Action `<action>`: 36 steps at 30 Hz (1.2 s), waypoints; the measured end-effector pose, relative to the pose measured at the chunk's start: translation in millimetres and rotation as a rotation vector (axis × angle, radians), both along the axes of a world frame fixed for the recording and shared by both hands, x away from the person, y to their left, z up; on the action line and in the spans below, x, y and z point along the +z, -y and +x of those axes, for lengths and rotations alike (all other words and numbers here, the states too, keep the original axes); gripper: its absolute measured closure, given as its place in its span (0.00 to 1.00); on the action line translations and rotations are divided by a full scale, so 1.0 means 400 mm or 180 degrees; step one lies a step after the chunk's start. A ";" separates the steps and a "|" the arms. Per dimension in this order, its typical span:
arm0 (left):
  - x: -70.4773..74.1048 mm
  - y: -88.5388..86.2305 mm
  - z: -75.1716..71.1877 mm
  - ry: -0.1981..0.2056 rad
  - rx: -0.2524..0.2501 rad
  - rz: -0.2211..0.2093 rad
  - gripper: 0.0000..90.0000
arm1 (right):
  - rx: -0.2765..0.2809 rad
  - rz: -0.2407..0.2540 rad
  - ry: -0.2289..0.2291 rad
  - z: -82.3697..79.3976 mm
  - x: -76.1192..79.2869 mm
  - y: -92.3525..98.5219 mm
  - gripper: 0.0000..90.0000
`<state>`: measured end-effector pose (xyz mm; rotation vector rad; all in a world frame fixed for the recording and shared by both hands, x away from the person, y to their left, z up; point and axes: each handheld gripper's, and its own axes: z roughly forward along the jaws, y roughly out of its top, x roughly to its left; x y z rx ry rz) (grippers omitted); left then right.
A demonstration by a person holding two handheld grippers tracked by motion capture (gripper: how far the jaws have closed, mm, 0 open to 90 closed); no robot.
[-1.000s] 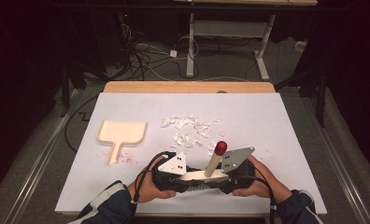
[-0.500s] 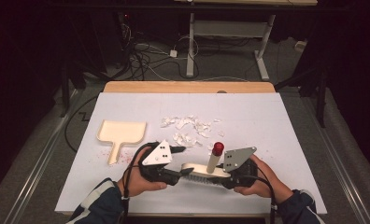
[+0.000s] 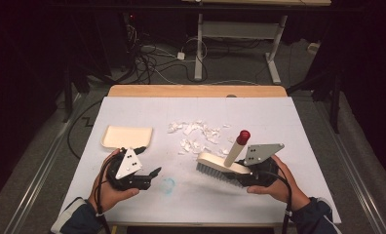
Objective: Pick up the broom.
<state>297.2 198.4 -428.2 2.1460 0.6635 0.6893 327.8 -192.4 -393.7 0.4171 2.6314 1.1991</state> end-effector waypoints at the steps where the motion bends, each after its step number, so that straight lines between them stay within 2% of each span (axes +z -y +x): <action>1: -0.008 -0.009 -0.005 0.0033 0.0045 0.0086 0.23 | -0.0034 0.0003 0.0015 0.001 0.001 0.002 0.75; 3: -0.023 -0.028 -0.012 0.0028 0.0143 0.0194 0.22 | -0.0169 0.0010 0.0029 0.005 0.005 0.005 0.75; 11: -0.070 -0.080 -0.042 -0.0169 0.0346 0.0222 0.22 | -0.0509 0.0085 0.0133 0.019 0.015 0.030 0.75; 14: -0.071 -0.082 -0.041 -0.0156 0.0379 0.0196 0.22 | -0.0621 0.0124 0.0146 0.022 0.019 0.039 0.75; 28: -0.087 -0.075 -0.031 -0.0247 0.0315 0.0264 0.22 | -0.0995 0.0085 0.0306 0.049 0.026 0.061 0.75; 36: -0.090 -0.072 -0.036 -0.0269 0.0286 0.0281 0.22 | -0.1280 0.0077 0.0450 0.092 0.037 0.080 0.75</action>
